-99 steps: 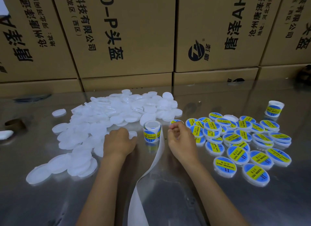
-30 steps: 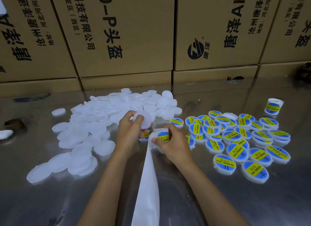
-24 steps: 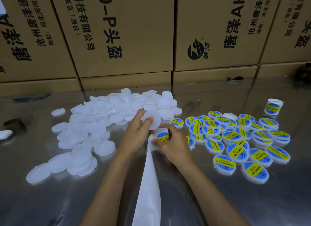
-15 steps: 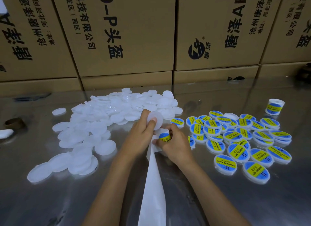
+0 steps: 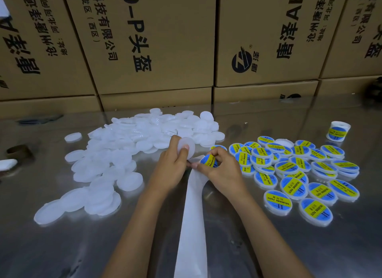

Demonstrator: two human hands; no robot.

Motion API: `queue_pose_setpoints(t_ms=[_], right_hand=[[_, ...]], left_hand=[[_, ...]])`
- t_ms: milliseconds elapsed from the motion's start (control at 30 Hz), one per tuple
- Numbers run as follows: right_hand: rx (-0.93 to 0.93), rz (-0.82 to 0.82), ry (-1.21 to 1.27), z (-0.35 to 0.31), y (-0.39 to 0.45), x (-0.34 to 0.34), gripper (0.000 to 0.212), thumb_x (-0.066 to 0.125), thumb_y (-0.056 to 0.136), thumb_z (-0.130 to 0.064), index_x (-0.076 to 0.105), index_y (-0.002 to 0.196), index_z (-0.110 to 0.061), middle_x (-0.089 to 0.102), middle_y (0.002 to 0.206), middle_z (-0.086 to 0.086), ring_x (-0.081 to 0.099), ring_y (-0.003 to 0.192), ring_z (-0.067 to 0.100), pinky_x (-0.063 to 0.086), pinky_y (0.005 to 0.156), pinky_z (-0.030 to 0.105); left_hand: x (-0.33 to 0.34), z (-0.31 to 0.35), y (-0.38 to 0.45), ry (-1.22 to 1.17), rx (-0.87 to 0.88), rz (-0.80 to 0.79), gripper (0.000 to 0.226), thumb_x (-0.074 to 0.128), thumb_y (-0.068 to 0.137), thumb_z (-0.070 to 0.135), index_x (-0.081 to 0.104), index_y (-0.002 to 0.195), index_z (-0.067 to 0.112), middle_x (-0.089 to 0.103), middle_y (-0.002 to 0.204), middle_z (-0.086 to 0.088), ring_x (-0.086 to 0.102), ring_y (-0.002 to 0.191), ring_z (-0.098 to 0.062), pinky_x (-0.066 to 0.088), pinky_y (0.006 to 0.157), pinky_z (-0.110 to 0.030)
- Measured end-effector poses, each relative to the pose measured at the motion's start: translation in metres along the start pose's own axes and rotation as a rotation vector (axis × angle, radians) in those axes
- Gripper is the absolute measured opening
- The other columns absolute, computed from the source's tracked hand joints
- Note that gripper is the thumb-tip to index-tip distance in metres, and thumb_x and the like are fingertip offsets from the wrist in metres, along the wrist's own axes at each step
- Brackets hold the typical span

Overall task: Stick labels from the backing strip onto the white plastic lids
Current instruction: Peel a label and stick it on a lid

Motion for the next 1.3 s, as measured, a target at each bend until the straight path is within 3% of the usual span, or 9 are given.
queue_pose_setpoints(t_ms=[200, 367, 500, 567, 700, 800, 900, 1067, 1300], right_hand=[[0.034, -0.002, 0.031, -0.001, 0.003, -0.006, 0.047, 0.089, 0.065, -0.038, 0.053, 0.081, -0.013, 0.059, 0.074, 0.007, 0.047, 0.064, 0.012, 0.045, 0.061, 0.031], [0.168, -0.059, 0.231, -0.002, 0.003, -0.01, 0.034, 0.087, 0.07, -0.036, 0.059, 0.077, -0.016, 0.065, 0.071, -0.003, 0.057, 0.063, 0.006, 0.047, 0.06, 0.019], [0.334, -0.032, 0.391, -0.002, 0.005, -0.017, 0.033, 0.068, 0.086, -0.043, 0.072, 0.075, -0.011, 0.072, 0.078, 0.003, 0.06, 0.068, 0.009, 0.044, 0.066, 0.022], [0.403, -0.047, 0.541, -0.002, 0.005, -0.019, 0.035, 0.055, 0.091, -0.036, 0.071, 0.068, -0.015, 0.073, 0.084, 0.007, 0.059, 0.081, 0.021, 0.042, 0.072, 0.033], [0.39, -0.043, 0.813, -0.004, 0.004, -0.024, 0.026, 0.039, 0.093, -0.017, 0.061, 0.081, -0.007, 0.074, 0.095, 0.014, 0.061, 0.09, 0.025, 0.048, 0.07, 0.032], [0.385, -0.002, 0.773, -0.002, 0.003, -0.022, 0.012, 0.05, 0.091, -0.004, 0.062, 0.09, -0.005, 0.066, 0.093, 0.013, 0.059, 0.088, 0.023, 0.05, 0.068, 0.028], [0.306, -0.012, 0.687, -0.009, 0.002, -0.018, 0.012, 0.061, 0.088, 0.001, 0.065, 0.084, -0.01, 0.067, 0.083, 0.005, 0.063, 0.081, 0.018, 0.051, 0.066, 0.026], [0.176, -0.032, 0.598, -0.019, -0.001, -0.012, 0.012, 0.069, 0.086, 0.0, 0.066, 0.091, -0.011, 0.074, 0.08, 0.001, 0.067, 0.075, 0.011, 0.053, 0.063, 0.022], [0.111, 0.096, 0.495, -0.024, 0.0, -0.013, 0.02, 0.076, 0.081, 0.0, 0.063, 0.086, -0.014, 0.07, 0.073, -0.003, 0.064, 0.065, 0.005, 0.052, 0.062, 0.016]], left_hand=[[0.0, -0.002, 0.0, 0.029, -0.011, -0.004, 0.005, 0.037, 0.106, 0.034, 0.04, 0.11, 0.035, 0.059, 0.093, 0.01, 0.062, 0.087, -0.008, 0.055, 0.084, -0.045], [-0.001, -0.002, -0.001, 0.01, -0.018, 0.004, 0.003, 0.037, 0.106, 0.035, 0.04, 0.107, 0.037, 0.06, 0.094, 0.011, 0.063, 0.082, -0.003, 0.056, 0.081, -0.041], [-0.001, -0.001, -0.002, 0.017, -0.025, -0.004, 0.006, 0.037, 0.106, 0.034, 0.041, 0.11, 0.034, 0.063, 0.101, 0.0, 0.063, 0.086, -0.008, 0.053, 0.082, -0.038], [0.0, 0.0, -0.003, -0.007, -0.031, -0.002, 0.005, 0.038, 0.105, 0.03, 0.043, 0.108, 0.029, 0.068, 0.091, -0.001, 0.064, 0.08, -0.014, 0.053, 0.08, -0.039], [-0.005, 0.006, -0.004, -0.088, -0.072, 0.044, 0.007, 0.043, 0.104, 0.022, 0.05, 0.105, 0.02, 0.065, 0.079, -0.002, 0.062, 0.065, -0.011, 0.052, 0.065, -0.032], [-0.011, 0.009, -0.001, -0.206, -0.121, 0.088, 0.009, 0.053, 0.101, 0.018, 0.058, 0.095, 0.016, 0.064, 0.084, -0.005, 0.057, 0.058, -0.013, 0.047, 0.052, -0.017], [-0.015, 0.012, -0.001, -0.338, -0.162, 0.112, 0.008, 0.065, 0.096, 0.013, 0.068, 0.088, 0.014, 0.071, 0.082, -0.007, 0.06, 0.049, -0.011, 0.049, 0.057, -0.014], [0.0, 0.018, -0.006, -0.639, -0.212, 0.005, 0.024, 0.069, 0.092, 0.004, 0.07, 0.111, 0.018, 0.079, 0.092, -0.008, 0.076, 0.079, -0.024, 0.06, 0.075, -0.025], [0.015, 0.025, -0.008, -0.825, -0.304, -0.053, 0.018, 0.058, 0.1, 0.007, 0.073, 0.094, 0.017, 0.078, 0.092, -0.011, 0.076, 0.085, -0.024, 0.06, 0.069, -0.024]])
Point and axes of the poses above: each hand's wrist, its own y-axis towards the middle knuckle, its own x-axis out of the palm, z = x × y, the point moved 6 cm from there along y, towards the middle knuckle
